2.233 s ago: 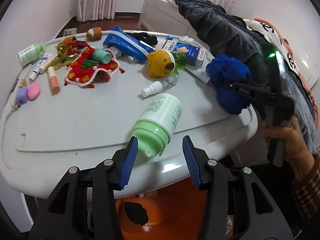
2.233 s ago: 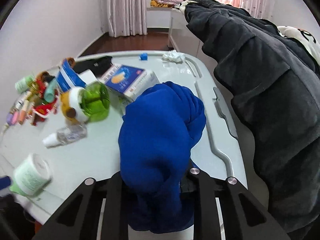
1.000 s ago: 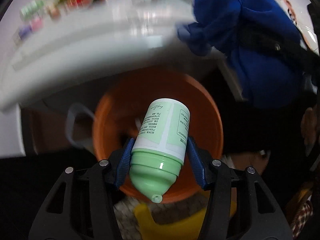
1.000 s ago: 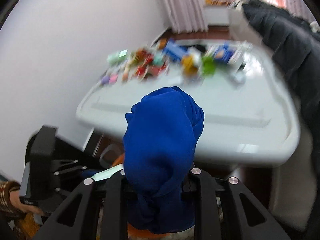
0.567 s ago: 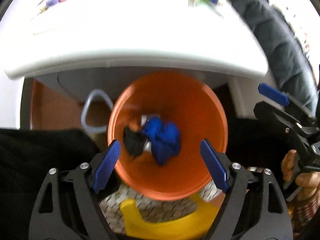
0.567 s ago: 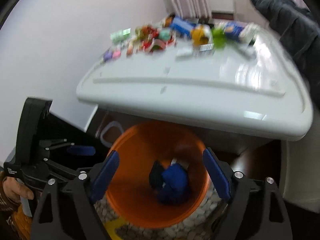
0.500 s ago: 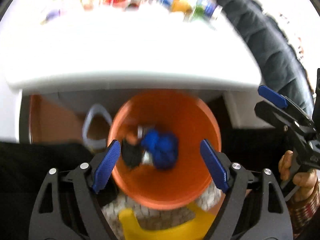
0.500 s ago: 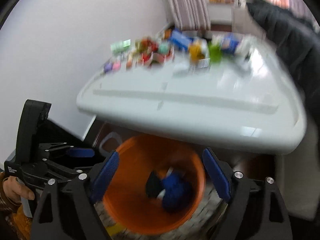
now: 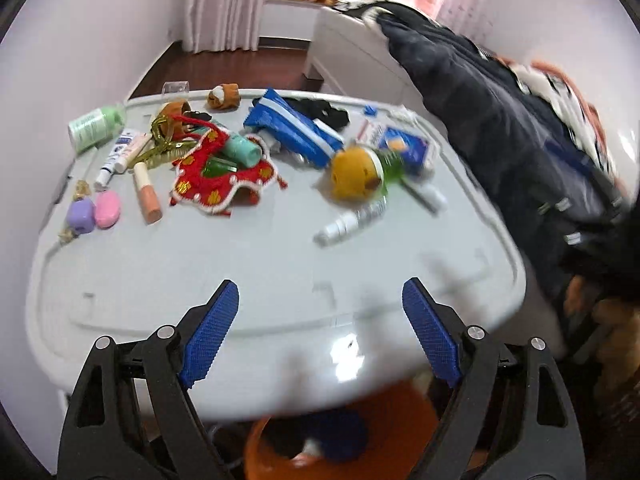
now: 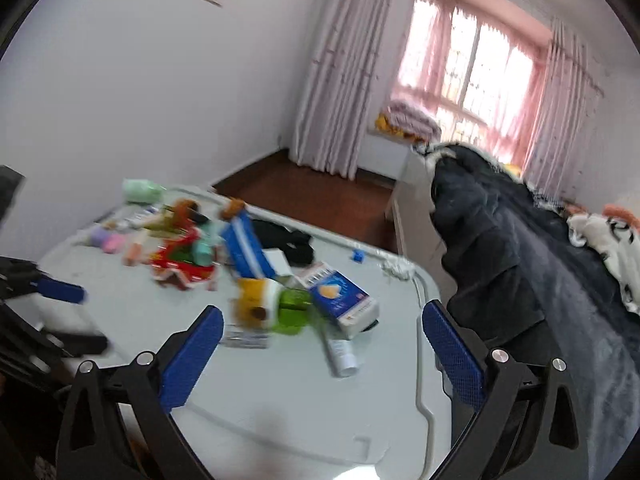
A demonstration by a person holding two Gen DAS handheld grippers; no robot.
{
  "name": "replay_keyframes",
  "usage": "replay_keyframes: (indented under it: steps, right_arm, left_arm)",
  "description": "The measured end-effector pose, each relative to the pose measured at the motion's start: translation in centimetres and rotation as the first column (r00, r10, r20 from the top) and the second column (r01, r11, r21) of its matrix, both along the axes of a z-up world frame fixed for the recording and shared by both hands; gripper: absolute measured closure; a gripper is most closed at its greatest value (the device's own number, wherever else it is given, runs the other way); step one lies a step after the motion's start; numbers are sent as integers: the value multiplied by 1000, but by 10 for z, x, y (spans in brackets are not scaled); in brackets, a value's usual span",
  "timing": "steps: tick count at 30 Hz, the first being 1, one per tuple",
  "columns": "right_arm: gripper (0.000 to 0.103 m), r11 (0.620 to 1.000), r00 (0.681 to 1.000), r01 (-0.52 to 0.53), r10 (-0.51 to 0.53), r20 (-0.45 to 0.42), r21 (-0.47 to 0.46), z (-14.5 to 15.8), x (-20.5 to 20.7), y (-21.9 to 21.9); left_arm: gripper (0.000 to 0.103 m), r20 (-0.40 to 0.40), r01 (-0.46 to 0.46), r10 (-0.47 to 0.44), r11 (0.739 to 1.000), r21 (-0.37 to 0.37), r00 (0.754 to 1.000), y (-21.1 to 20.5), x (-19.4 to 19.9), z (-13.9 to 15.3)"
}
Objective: Collect trash
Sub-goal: 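Grasp the blue nasal-spray box with the right tool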
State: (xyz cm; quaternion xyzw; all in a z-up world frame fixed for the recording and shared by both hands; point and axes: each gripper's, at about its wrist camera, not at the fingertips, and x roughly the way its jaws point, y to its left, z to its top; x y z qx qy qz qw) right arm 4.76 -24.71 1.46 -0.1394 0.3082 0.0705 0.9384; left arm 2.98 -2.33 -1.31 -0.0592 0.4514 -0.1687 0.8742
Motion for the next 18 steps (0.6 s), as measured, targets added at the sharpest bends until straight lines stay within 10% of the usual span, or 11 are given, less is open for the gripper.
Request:
replay_keyframes:
  steps: [4, 18]
  right_arm:
    - [10, 997, 994, 20, -11, -113, 74, -24, 64, -30]
    - [29, 909, 927, -317, 236, -293, -271, -96, 148, 9]
  left_arm:
    - [21, 21, -10, 11, 999, -50, 1000, -9, 19, -2]
    - [21, -121, 24, -37, 993, -112, 992, -19, 32, -32]
